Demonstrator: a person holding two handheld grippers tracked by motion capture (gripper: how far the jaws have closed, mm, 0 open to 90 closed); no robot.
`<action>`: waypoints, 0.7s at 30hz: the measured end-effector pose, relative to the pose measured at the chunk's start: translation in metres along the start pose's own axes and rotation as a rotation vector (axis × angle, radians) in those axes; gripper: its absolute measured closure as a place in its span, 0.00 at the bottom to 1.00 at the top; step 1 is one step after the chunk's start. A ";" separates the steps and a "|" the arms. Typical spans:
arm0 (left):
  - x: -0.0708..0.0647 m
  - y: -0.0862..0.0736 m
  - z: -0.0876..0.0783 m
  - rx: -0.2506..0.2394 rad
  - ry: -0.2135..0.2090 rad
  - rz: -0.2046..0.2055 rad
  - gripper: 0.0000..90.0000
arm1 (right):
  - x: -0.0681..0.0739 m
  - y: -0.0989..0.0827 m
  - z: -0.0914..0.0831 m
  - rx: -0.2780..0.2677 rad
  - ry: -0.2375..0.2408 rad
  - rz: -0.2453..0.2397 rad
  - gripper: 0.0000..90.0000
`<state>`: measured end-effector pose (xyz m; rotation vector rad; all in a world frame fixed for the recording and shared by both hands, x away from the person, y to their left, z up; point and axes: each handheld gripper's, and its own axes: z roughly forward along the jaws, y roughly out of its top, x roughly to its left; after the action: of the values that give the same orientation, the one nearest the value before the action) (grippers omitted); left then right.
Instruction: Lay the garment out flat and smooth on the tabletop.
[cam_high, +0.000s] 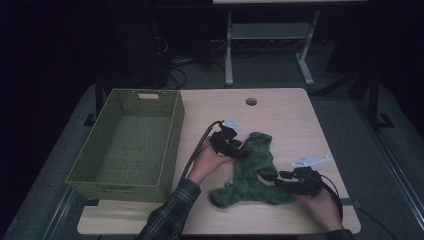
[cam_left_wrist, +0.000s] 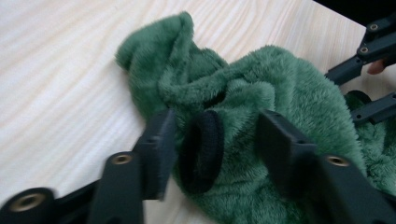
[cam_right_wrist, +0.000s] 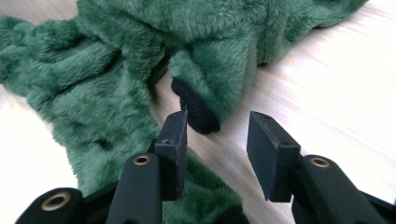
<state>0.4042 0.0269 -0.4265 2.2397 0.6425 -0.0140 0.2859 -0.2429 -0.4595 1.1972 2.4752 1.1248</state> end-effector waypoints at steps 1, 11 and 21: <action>0.000 -0.001 0.001 0.005 -0.005 -0.004 0.60 | -0.001 0.001 0.001 0.001 -0.004 -0.011 0.66; 0.000 -0.002 -0.015 -0.012 0.011 -0.007 0.91 | -0.002 0.007 0.000 -0.001 -0.031 -0.031 0.90; -0.003 -0.016 -0.068 -0.100 0.126 -0.061 0.92 | -0.004 0.049 -0.017 -0.090 -0.062 -0.112 0.92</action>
<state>0.3816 0.0819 -0.3905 2.1366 0.7622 0.1273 0.3110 -0.2360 -0.4144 1.0391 2.3866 1.1382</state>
